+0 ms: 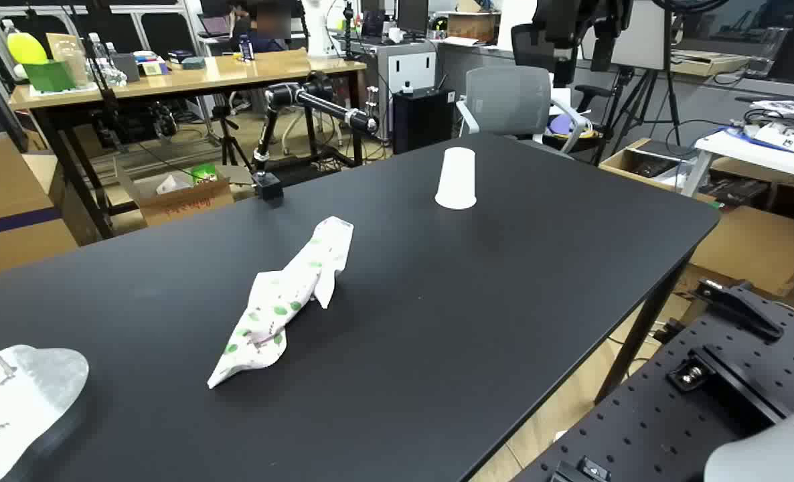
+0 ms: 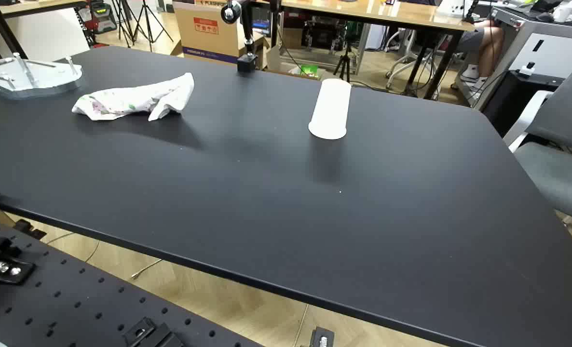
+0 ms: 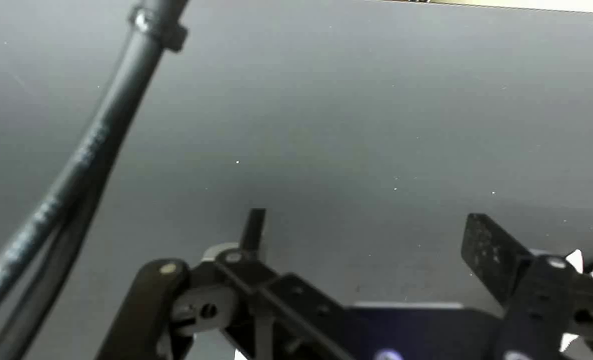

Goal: Hang the white cloth on the black stand

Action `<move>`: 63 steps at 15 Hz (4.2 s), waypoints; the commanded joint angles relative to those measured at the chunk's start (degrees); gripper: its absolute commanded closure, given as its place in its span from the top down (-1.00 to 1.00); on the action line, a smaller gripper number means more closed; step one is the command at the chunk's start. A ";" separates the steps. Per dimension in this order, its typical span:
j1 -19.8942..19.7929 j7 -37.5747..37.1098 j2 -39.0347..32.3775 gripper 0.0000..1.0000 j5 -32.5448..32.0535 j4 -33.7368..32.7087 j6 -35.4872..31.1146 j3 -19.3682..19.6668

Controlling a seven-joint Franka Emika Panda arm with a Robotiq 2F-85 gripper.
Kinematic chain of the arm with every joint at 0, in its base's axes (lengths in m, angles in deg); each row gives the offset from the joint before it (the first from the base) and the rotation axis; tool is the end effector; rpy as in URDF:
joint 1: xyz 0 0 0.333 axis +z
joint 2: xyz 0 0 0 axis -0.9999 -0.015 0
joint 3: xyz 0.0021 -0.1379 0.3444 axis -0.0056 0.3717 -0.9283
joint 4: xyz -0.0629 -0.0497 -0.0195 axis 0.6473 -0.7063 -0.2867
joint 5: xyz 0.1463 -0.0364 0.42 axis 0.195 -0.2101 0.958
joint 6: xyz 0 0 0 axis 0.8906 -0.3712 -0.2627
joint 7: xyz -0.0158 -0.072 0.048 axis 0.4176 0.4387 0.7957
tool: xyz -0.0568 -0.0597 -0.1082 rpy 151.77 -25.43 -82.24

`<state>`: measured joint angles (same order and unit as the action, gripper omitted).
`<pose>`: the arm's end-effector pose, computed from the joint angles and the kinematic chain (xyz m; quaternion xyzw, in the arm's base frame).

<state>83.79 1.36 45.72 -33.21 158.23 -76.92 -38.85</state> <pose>0.4093 -0.1375 0.4160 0.9962 0.0796 -0.0257 0.0229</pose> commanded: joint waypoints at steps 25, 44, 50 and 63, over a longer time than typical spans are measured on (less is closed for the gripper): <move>12.27 -26.01 -19.32 1.00 9.06 2.08 -18.75 -19.20; 21.77 -41.55 -45.37 1.00 -4.89 -7.66 -45.17 -14.89; 25.67 -41.37 -47.58 -0.11 -4.62 -10.98 -45.42 -11.90; 18.78 -32.21 -38.30 -0.99 6.47 -14.18 -24.66 -15.81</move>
<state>105.99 -34.32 2.42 -30.69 145.20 -111.19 -52.12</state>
